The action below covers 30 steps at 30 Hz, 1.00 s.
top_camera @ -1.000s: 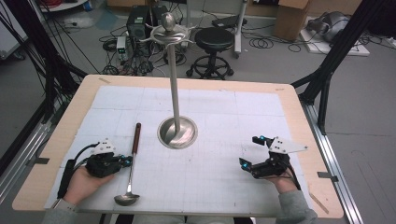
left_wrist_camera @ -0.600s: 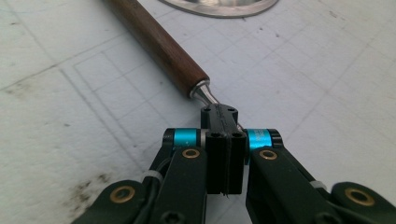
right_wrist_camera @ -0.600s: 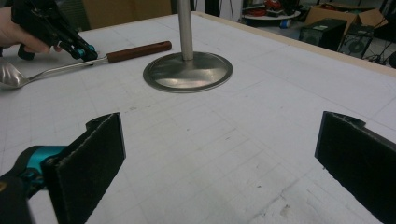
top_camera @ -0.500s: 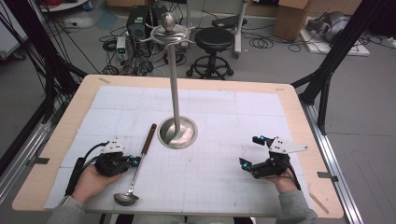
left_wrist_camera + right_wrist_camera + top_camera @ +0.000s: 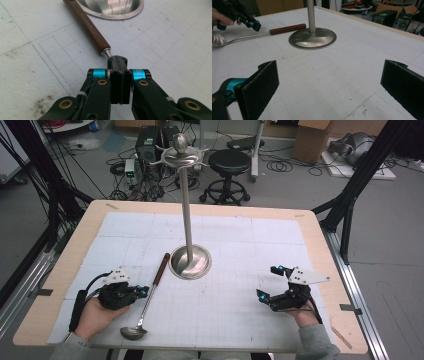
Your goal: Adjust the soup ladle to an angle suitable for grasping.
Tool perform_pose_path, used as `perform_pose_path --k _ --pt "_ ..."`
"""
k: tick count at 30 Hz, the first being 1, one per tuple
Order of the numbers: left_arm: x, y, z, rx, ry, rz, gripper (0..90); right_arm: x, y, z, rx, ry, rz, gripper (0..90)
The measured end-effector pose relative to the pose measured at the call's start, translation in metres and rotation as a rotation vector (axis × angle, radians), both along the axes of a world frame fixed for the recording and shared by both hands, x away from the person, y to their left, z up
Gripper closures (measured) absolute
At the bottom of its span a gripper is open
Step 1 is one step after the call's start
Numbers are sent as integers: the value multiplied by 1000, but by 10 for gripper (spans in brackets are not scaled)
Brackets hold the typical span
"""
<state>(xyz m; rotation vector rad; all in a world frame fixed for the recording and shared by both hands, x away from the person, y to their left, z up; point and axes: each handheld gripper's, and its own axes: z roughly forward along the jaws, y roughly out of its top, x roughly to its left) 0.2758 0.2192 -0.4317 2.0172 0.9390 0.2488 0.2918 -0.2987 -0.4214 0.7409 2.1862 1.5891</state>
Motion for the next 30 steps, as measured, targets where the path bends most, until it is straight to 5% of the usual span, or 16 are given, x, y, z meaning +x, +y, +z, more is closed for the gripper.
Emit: perform_pose_path --k 7,15,30 --pt "-12 -11 5 25 15 -50 896 0 1 0 3 6 2 7" --pt "-14 -15 6 68 91 -64 896 0 1 0 4 8 4 7" --pt "-17 -25 3 147 118 -95 897 0 0 0 4 8 1 7"
